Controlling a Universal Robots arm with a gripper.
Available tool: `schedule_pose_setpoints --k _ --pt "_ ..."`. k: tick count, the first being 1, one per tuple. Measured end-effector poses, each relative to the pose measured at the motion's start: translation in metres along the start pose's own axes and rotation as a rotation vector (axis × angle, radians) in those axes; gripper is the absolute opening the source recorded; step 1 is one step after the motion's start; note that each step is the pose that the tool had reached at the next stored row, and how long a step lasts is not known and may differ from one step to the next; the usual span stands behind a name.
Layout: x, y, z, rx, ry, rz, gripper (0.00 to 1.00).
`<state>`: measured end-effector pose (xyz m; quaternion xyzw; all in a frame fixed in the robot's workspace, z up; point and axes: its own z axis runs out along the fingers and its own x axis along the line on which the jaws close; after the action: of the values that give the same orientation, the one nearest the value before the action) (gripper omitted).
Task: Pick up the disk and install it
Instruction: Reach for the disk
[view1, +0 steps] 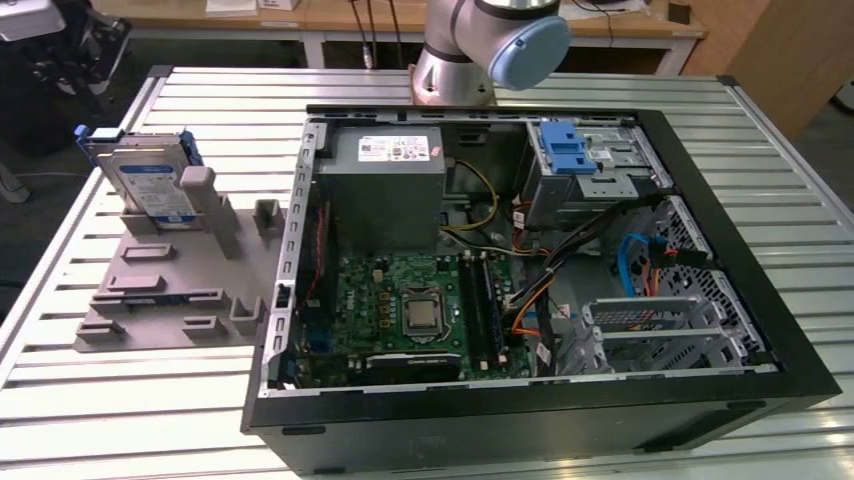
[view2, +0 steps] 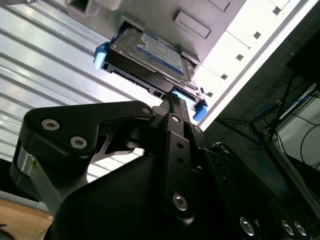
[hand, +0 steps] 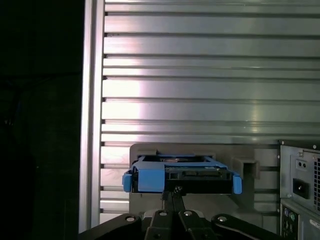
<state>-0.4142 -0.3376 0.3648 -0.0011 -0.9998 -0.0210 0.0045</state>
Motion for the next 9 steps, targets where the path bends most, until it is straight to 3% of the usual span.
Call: schedule_pose_setpoints --k 9 --pt "0.0046 -0.0011 0.0003 0.0 -0.0001 -0.001 0.11"
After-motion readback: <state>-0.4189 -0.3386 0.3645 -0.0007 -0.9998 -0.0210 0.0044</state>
